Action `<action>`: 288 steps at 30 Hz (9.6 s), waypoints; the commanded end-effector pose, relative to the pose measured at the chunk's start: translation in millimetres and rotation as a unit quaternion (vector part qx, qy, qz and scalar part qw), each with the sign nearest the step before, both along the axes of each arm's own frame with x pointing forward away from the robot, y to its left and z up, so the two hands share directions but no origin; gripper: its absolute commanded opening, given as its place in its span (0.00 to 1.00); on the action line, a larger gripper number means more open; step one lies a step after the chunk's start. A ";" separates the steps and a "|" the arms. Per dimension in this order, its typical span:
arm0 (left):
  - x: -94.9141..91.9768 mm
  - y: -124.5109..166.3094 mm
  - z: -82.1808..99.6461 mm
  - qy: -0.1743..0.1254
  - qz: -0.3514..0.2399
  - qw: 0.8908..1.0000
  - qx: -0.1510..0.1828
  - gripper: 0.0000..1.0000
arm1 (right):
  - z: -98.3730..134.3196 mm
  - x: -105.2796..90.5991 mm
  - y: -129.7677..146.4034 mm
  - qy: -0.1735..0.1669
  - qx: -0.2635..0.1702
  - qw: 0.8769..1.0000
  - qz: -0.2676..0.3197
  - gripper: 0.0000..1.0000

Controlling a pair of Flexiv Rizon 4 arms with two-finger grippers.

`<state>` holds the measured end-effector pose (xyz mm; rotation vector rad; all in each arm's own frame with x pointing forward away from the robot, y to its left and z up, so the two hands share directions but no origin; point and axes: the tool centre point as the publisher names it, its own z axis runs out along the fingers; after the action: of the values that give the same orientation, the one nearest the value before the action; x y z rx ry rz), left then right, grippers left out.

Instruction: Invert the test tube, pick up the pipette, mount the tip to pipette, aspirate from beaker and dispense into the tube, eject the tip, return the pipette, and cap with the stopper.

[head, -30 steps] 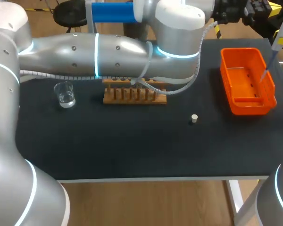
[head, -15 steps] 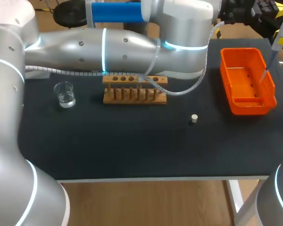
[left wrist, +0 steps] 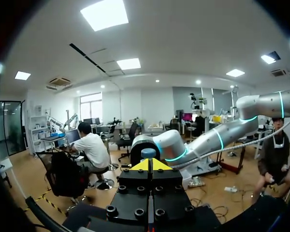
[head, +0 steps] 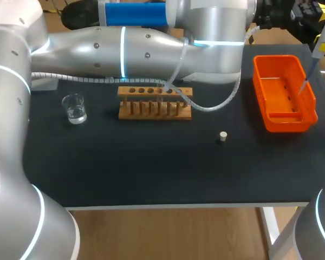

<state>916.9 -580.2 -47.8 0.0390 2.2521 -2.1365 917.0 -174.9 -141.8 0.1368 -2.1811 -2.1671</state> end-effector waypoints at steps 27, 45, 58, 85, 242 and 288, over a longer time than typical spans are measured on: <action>-2.4 -10.0 -12.6 0.018 0.004 1.000 -0.002 0.00 | 0.3 1.0 -1.5 0.000 -0.001 1.000 0.002 0.00; -6.7 -11.9 -23.6 0.022 0.005 1.000 0.010 0.00 | 0.3 1.0 -1.5 0.000 -0.001 1.000 0.002 0.00; -8.0 -9.2 -31.6 0.029 0.010 0.999 0.010 0.00 | 0.3 1.0 -1.5 0.000 -0.001 1.000 0.002 0.00; -8.8 -8.6 -39.9 0.045 0.014 0.999 0.012 0.00 | 0.3 1.0 -1.5 0.000 -0.001 1.000 0.002 0.00; -80.8 337.6 -94.5 0.043 0.083 0.996 0.006 1.00 | 0.3 1.0 -1.5 0.000 -0.001 1.000 0.002 0.00; -80.8 337.6 -94.5 0.043 0.083 0.996 0.006 1.00 | -8.5 -109.1 148.3 -0.006 -0.029 0.999 0.017 0.00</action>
<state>836.8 -241.3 -141.2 -0.2318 2.2316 -2.0760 820.8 -53.4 -152.2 0.2767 -2.1628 -2.0457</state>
